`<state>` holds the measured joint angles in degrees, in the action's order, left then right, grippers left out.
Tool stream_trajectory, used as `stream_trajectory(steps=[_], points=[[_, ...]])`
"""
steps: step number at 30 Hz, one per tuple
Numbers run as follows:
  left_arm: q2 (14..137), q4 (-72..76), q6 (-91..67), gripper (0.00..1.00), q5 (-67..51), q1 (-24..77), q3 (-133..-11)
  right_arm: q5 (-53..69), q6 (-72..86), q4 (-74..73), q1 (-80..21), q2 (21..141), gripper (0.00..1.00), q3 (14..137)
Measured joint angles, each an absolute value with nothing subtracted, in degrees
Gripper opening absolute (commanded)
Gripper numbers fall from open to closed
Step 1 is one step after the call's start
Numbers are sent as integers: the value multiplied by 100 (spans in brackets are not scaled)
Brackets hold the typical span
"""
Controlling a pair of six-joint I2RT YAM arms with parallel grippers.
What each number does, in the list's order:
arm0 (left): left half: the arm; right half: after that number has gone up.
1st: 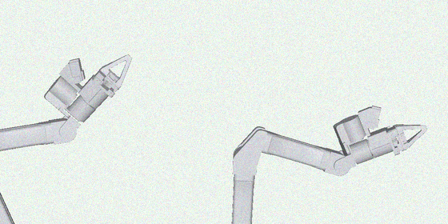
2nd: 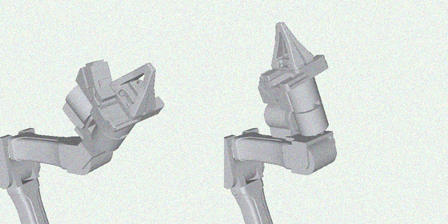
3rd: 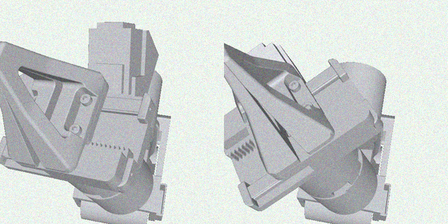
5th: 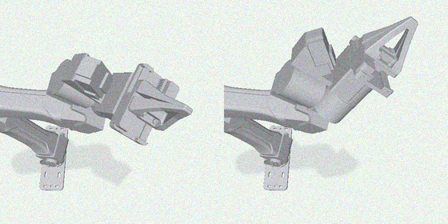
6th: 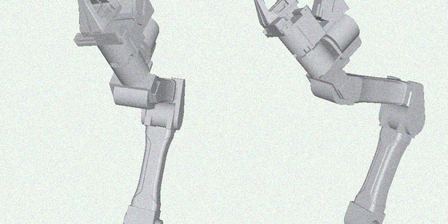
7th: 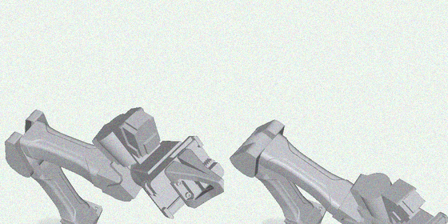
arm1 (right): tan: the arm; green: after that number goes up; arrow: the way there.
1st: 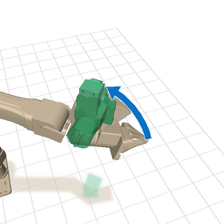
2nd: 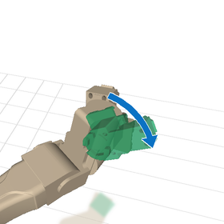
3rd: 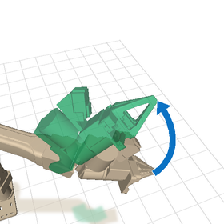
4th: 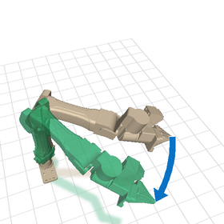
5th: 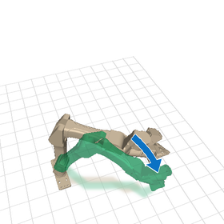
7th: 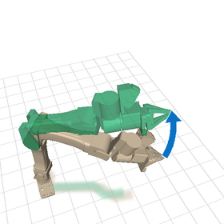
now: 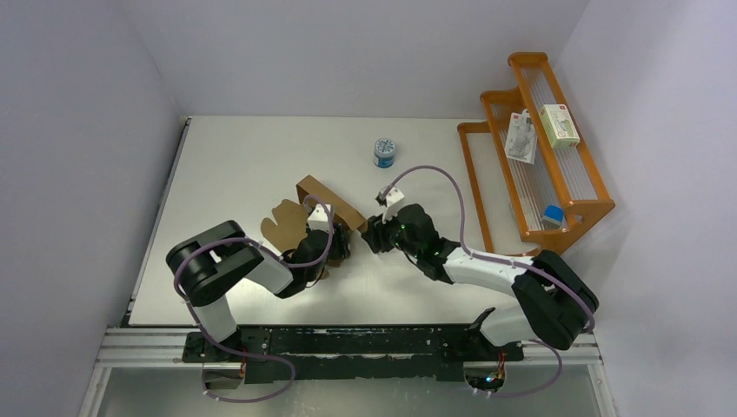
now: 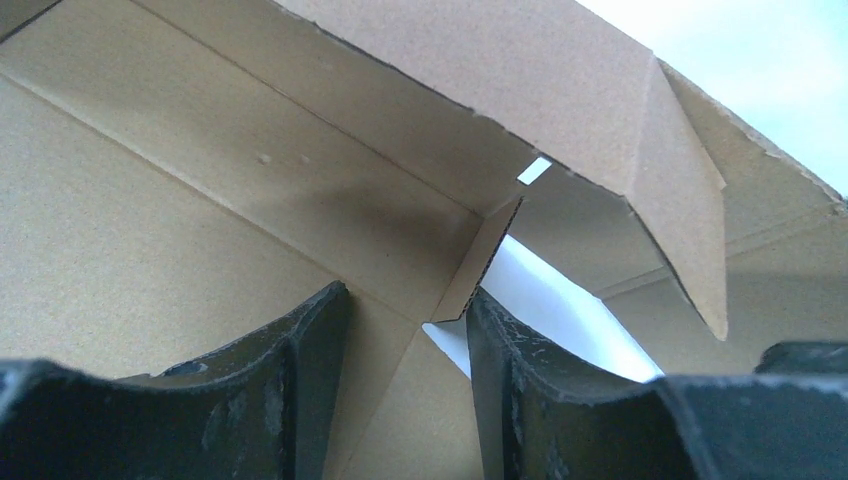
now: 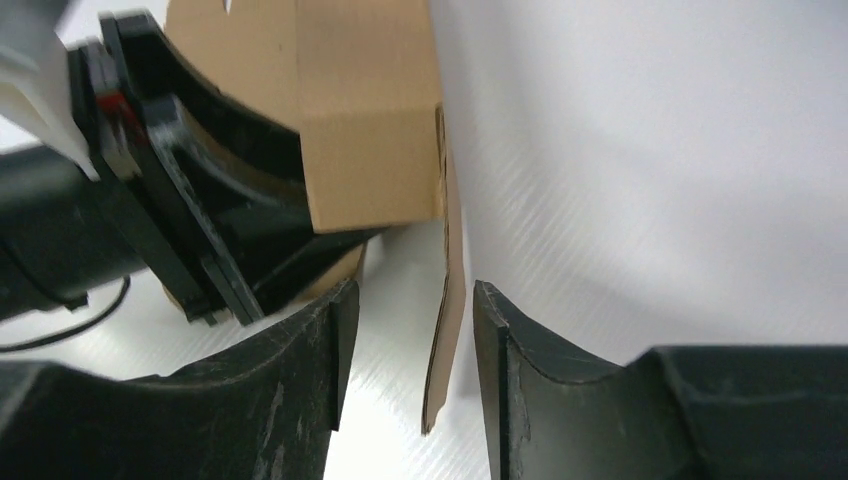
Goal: Fold the paper box
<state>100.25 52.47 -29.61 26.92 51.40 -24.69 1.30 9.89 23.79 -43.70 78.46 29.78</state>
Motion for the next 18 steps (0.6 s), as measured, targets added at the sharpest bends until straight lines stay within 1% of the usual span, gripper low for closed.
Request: stream_trajectory(steps=[3, 7, 12, 15, 18], points=[[10033, 5249, -2965, 51, 2694, 5140, -2469, 113, 902, 2237, -4300, 7808, 50, 3247], [10062, 5293, -2969, 51, 2692, 5142, -2473, 25, 755, 2091, -4191, 7804, 46, 3583], [10095, 5295, -2987, 51, 2689, 5140, -2510, -49, 620, 1920, -4152, 8062, 43, 3951], [10112, 5308, -3000, 51, 2687, 5140, -2519, -1, 620, 1806, -4154, 8335, 40, 4058], [10151, 5325, -3024, 51, 2668, 5140, -2558, 47, 646, 1704, -4165, 8571, 34, 4101]])
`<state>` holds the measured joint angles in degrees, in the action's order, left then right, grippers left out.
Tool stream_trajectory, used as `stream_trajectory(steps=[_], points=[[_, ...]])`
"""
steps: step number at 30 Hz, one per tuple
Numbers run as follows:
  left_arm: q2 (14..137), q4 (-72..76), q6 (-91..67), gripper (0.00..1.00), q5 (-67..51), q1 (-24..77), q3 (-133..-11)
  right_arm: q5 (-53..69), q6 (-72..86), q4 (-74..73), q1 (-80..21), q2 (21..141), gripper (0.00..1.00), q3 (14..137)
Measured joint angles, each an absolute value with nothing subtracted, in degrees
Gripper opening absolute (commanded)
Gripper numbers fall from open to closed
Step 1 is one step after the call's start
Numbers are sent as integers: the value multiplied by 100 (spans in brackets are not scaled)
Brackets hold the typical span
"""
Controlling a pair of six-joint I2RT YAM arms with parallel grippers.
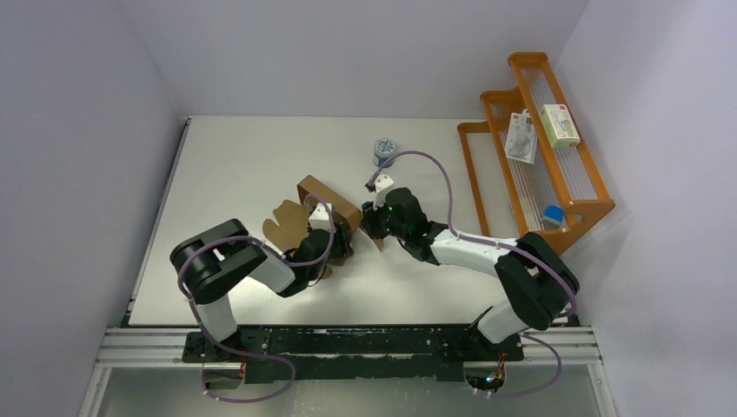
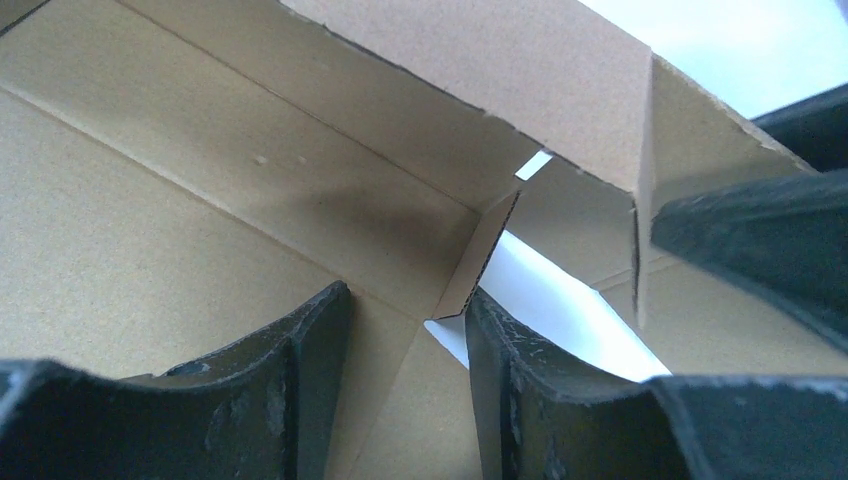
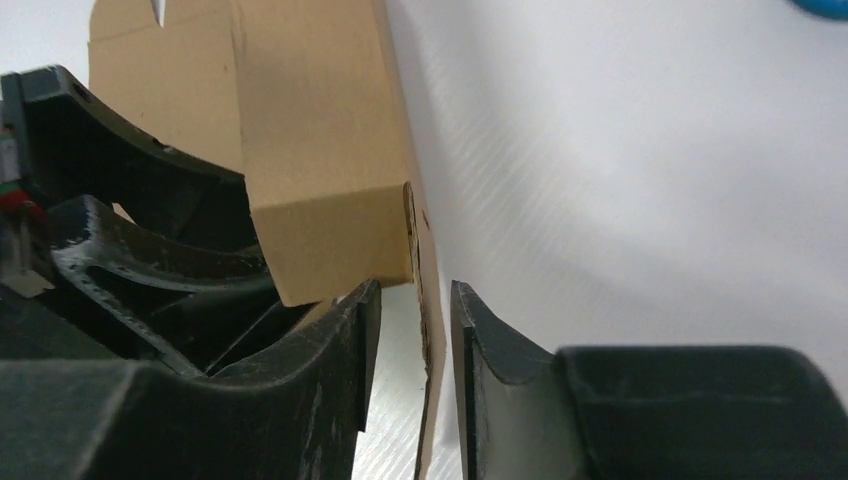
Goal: Fold the paper box
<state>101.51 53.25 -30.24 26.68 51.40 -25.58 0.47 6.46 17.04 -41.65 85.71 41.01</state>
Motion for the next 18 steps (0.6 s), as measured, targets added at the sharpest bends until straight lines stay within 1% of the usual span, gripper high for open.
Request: stream_trajectory(steps=[5, 8, 12, 18], points=[[10210, 5413, -3087, 51, 2633, 5140, -2576, -69, 797, 1555, -4206, 8796, 32, 4165], [10221, 5446, -3122, 50, 2561, 5124, -2576, -237, 945, 1503, -4244, 8890, 25, 4285], [10261, 5520, -3197, 50, 2480, 5113, -2578, -574, 1264, 1455, -4346, 9109, 21, 4604], [10431, 5800, -3323, 50, 2386, 5098, -2596, -1249, 1721, 1205, -4626, 9445, 8, 5103]])
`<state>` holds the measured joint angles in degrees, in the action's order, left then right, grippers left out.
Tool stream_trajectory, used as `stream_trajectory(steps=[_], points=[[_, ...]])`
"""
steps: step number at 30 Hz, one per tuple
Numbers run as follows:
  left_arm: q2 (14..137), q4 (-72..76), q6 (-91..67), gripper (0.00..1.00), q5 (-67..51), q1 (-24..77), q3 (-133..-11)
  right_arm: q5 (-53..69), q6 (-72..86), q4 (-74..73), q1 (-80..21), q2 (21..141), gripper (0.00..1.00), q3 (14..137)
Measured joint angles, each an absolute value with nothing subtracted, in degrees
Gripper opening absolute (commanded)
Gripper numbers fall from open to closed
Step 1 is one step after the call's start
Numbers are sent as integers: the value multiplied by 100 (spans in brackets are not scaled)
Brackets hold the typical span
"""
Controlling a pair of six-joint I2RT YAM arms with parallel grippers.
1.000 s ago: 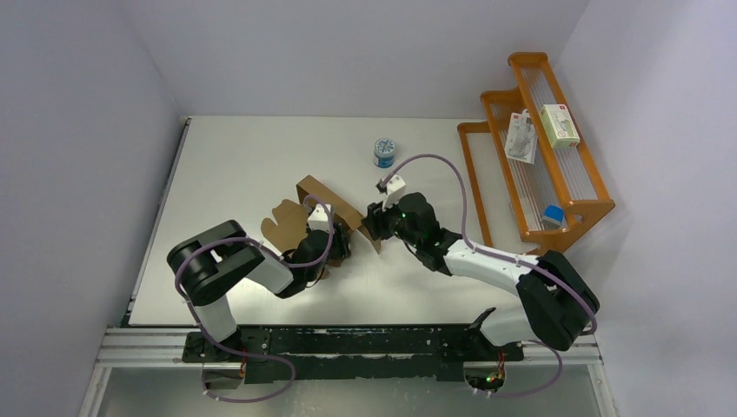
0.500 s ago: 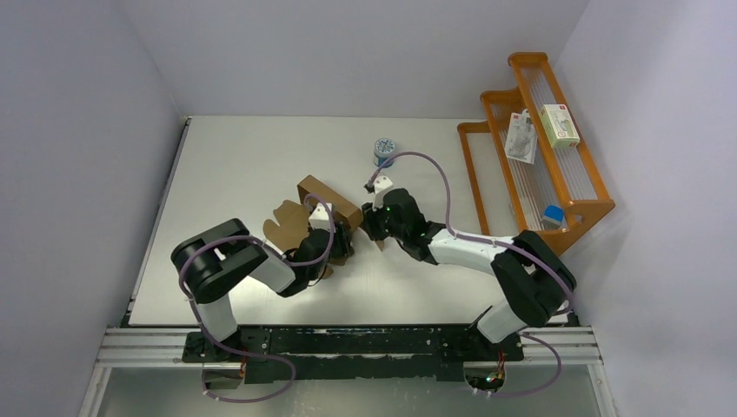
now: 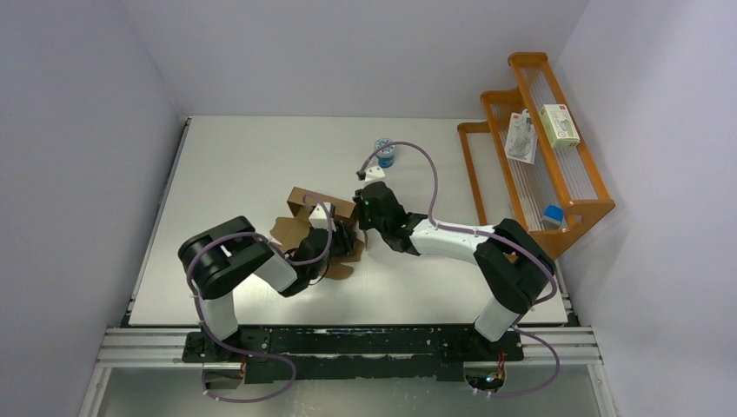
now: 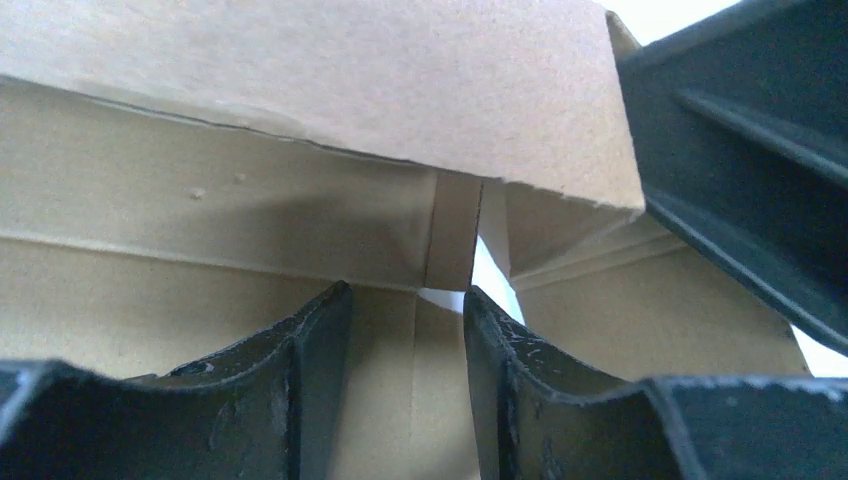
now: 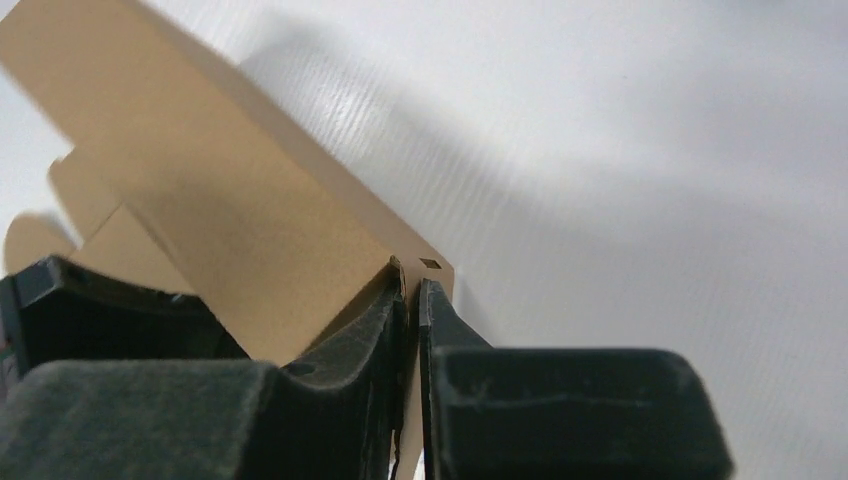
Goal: Fold the paper box
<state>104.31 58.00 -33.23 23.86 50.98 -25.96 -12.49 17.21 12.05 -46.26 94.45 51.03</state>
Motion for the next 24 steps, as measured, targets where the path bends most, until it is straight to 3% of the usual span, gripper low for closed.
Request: stream_trajectory(steps=[14, 24], points=[[10252, 5881, -3566, 61, 1879, 5083, -2440, -2012, 2147, 1033, -4694, 9817, 2, 5356], [8659, 4215, -3538, 53, 2093, 5083, -1964, -1881, 1940, 987, -4764, 9894, 1, 5474]])
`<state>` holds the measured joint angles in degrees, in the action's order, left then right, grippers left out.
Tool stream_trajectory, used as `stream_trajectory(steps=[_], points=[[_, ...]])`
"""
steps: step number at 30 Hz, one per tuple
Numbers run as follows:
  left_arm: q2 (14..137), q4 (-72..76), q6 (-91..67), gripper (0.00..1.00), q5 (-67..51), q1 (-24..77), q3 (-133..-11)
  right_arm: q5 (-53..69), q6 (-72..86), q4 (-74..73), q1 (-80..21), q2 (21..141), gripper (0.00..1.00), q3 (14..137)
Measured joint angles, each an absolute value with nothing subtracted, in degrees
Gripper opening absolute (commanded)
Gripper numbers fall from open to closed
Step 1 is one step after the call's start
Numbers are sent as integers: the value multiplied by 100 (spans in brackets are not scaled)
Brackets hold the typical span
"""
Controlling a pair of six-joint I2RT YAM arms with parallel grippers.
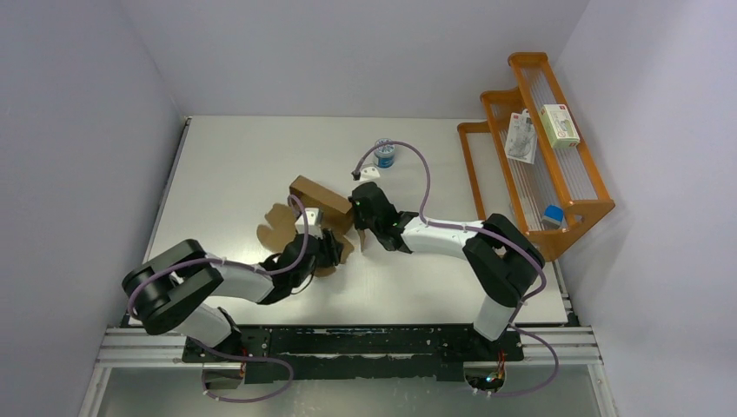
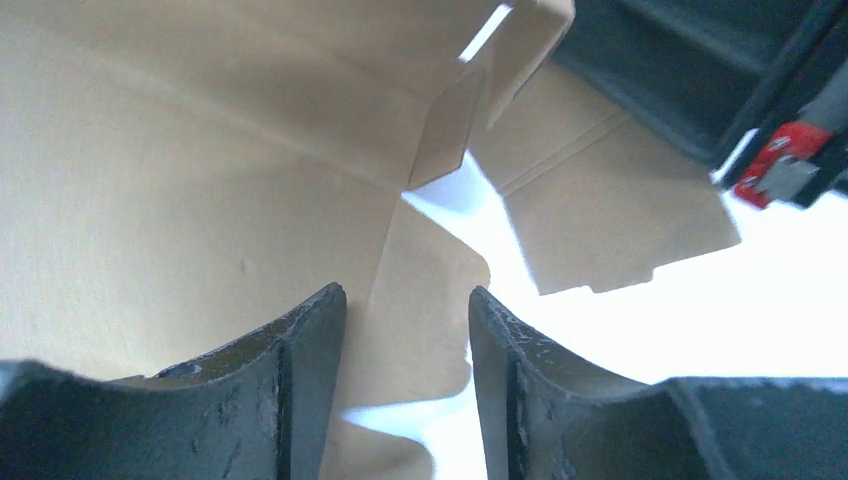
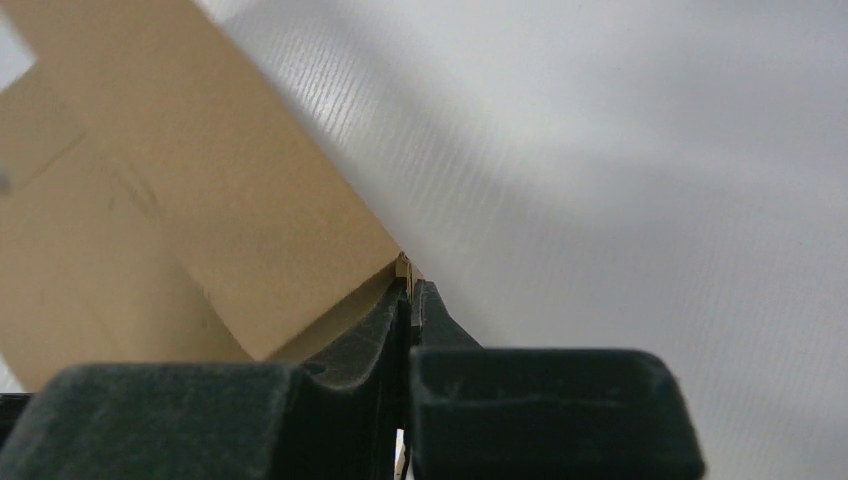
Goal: Fold the paper box
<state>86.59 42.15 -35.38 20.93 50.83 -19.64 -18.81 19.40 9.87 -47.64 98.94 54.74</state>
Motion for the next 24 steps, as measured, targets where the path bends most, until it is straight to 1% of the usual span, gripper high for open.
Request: stream_trajectory(steps=[5, 8, 14, 17, 20, 24], points=[[8447, 3721, -3588, 52, 2357, 5043, -1767, -1802, 1852, 967, -4764, 9896, 1, 5507], [8436, 3669, -3623, 51, 2458, 4956, -1763, -1745, 1774, 965, -4764, 9896, 1, 5518], [8396, 3312, -3610, 51, 2580, 4584, -1920, -1621, 1638, 993, -4764, 9896, 0, 5520], [8294, 3144, -3548, 48, 2571, 4521, -1920, -1584, 1614, 996, -4764, 9896, 0, 5520], [8381, 3175, -3522, 44, 2497, 4508, -1955, -1592, 1640, 998, -4764, 9935, 1, 5540], [8694, 3612, -3559, 42, 2222, 4469, -2005, -1791, 1728, 969, -4731, 9972, 2, 5631]])
